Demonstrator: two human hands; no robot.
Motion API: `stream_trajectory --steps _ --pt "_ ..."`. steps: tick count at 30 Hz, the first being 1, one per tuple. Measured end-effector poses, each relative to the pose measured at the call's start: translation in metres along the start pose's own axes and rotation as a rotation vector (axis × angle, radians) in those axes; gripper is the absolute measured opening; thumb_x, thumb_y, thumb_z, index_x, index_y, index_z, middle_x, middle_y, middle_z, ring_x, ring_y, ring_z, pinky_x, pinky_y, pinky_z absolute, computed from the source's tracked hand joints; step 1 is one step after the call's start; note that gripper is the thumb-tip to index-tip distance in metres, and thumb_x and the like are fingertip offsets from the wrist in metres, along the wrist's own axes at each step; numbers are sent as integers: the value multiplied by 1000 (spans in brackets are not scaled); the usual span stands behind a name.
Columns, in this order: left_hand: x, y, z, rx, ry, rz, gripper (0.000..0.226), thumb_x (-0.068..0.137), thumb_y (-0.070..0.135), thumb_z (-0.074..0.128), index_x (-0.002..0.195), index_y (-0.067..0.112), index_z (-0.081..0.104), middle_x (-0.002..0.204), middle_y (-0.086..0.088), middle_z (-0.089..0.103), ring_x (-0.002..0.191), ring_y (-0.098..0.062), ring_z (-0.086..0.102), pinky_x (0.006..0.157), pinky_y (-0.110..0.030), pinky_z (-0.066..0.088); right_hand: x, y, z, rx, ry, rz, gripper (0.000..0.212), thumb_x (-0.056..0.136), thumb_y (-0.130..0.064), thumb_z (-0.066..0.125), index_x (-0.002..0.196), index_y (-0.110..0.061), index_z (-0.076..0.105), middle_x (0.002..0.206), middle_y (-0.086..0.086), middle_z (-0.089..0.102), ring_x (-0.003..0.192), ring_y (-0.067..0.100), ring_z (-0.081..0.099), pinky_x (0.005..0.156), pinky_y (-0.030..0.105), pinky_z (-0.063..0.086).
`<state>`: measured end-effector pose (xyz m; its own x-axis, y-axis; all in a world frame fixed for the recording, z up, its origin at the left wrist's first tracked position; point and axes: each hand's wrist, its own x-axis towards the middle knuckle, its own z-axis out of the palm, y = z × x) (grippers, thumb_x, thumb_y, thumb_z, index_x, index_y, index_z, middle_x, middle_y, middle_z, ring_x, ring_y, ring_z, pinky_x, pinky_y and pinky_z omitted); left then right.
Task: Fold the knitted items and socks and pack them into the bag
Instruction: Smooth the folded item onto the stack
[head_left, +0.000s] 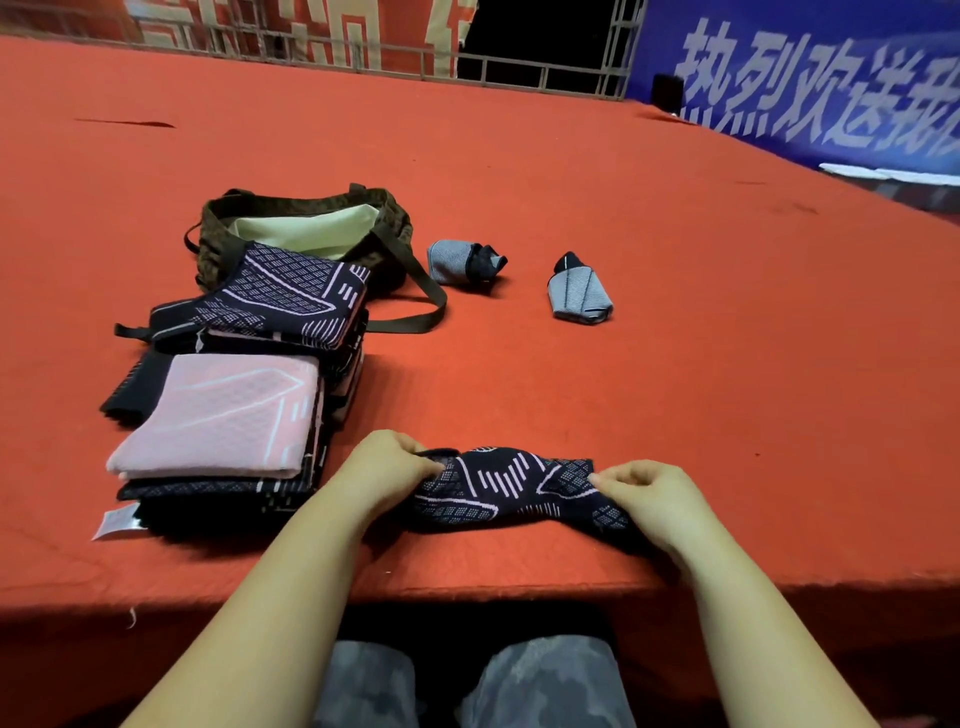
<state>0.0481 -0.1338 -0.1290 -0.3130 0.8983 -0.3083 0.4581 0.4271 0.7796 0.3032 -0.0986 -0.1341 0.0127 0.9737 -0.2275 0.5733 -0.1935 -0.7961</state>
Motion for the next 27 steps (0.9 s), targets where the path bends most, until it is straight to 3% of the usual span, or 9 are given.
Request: stream_trajectory --steps 2,5,7,9,12,15,21,25,27 --pt "-2 0 2 -255 54 159 16 83 6 65 73 18 69 70 7 70 65 -6 63 65 -18 48 1 -1 1 191 90 -142 9 81 -9 72 88 -13 68 72 2 63 63 11 56 54 10 43" --pt "-1 1 -1 -464 255 261 17 83 3 61 80 17 69 89 -1 74 86 -17 68 81 -33 51 3 -6 -5 346 313 -271 15 83 0 66 90 -12 61 74 2 59 64 11 55 54 7 43" --pt "-3 0 -1 -372 294 162 18 80 2 59 77 20 63 92 -6 71 87 -21 64 81 -32 47 4 -6 -6 295 313 -240 20 82 0 66 98 -9 58 73 3 58 62 11 53 56 13 43" --pt "-5 -2 -2 -77 191 56 7 81 16 61 77 21 59 94 -7 68 86 -21 60 76 -29 44 4 -2 -3 82 194 -132 27 80 -9 69 105 -11 57 71 0 59 63 12 54 58 22 40" --pt "-11 0 0 289 65 -10 29 82 48 58 87 20 58 96 -2 66 90 -22 60 72 -29 41 -3 -5 2 -164 90 -11 33 80 -46 67 100 -20 59 82 -4 63 79 16 60 69 28 43" --pt "-13 6 5 478 93 22 48 80 60 57 109 22 52 107 2 57 107 -23 56 76 -30 39 -7 -13 4 -311 115 8 57 76 -75 49 105 -27 60 108 -1 65 105 23 59 84 33 44" --pt "-5 3 16 492 54 144 33 90 49 53 110 23 57 117 -3 54 110 -24 52 87 -32 40 3 -22 21 -508 51 -154 54 78 -73 47 110 -32 62 114 1 53 118 23 48 99 37 39" --pt "-5 -5 18 343 119 219 25 91 41 56 105 21 64 113 -2 60 108 -22 55 92 -33 42 9 -29 34 -440 -53 -157 65 80 -68 51 131 -27 48 130 0 54 125 23 45 106 40 34" --pt "-7 -8 17 307 164 236 25 92 39 55 107 21 66 114 -1 64 109 -21 57 92 -32 43 14 -30 37 -433 -82 -136 60 82 -63 54 130 -26 50 125 -2 60 122 22 50 105 40 36"
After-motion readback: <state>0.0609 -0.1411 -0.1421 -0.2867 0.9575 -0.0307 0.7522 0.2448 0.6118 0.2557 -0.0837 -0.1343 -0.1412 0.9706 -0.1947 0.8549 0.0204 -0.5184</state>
